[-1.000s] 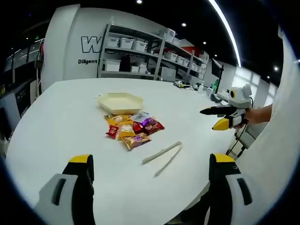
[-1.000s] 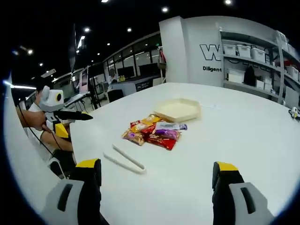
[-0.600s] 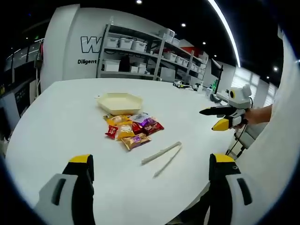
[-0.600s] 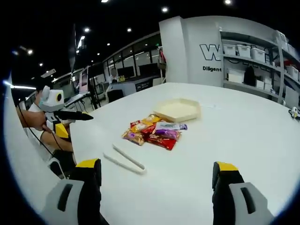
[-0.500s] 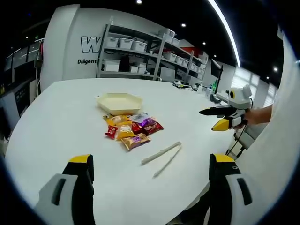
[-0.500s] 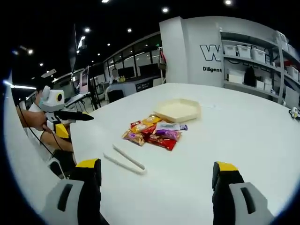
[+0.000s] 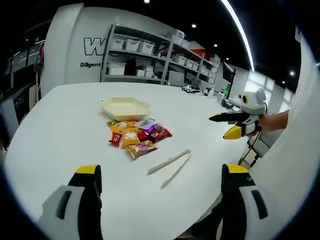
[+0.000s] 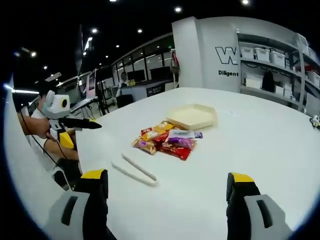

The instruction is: Place the target food into the container with the food tongs after gripping and lifting it, then release it inside without dropping or visibly crushing the food.

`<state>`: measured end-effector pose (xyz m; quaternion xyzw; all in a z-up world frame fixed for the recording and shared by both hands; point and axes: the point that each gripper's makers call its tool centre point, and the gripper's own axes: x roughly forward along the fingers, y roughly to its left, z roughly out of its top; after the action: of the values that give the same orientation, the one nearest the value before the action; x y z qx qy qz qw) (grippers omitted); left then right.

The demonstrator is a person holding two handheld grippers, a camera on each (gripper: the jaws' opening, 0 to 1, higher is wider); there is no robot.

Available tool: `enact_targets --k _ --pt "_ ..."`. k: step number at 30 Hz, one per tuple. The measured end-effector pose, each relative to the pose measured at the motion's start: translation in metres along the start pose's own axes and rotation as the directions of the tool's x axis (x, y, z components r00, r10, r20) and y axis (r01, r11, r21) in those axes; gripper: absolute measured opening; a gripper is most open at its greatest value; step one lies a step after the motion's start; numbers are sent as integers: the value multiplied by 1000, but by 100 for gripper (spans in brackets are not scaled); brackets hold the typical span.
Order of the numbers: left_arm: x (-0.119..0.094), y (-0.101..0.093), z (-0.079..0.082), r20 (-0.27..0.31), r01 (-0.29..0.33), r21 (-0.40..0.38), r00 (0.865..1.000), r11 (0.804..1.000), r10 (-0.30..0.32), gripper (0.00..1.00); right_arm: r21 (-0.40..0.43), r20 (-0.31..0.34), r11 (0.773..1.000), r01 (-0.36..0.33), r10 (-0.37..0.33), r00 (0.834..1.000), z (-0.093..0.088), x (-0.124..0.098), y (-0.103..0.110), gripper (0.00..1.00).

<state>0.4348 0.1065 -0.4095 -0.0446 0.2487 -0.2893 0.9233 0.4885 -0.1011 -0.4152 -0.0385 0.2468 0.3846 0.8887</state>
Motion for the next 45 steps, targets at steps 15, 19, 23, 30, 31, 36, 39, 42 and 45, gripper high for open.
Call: enact_targets --k 15,19,23,30,31,36,39,42,45 --pt "9 -10 -4 -19 52 -1 998 999 -52 91 -1 -24 1000 -31 31 999 -8 8 11 99" --pt "10 -10 -4 -19 58 3 998 998 -58 91 0 -26 1000 -30 30 999 -8 9 11 99" --pt "8 -9 -4 -18 56 4 998 998 -56 91 4 -27 1000 -28 28 999 -8 10 10 99" --pt "6 -5 -6 -24 48 -2 999 999 -48 92 3 -29 1000 -25 25 999 -8 10 10 99" --pt "6 -5 -6 -21 47 3 999 999 -47 92 4 -28 1000 -26 26 999 -9 10 10 99" --pt "6 -5 -6 -22 47 2 999 999 -47 91 9 -27 1000 -25 25 999 -8 10 10 99" --pt "6 -5 -5 -19 48 -17 999 999 -49 92 14 -28 1000 -21 22 999 -8 9 9 99" --pt "6 -4 -3 -13 44 -9 999 999 -44 93 24 -22 999 -24 25 999 -7 10 8 99" --pt "7 -3 -3 -10 40 -11 999 999 -40 93 19 -24 1000 -25 25 999 -7 9 8 99"
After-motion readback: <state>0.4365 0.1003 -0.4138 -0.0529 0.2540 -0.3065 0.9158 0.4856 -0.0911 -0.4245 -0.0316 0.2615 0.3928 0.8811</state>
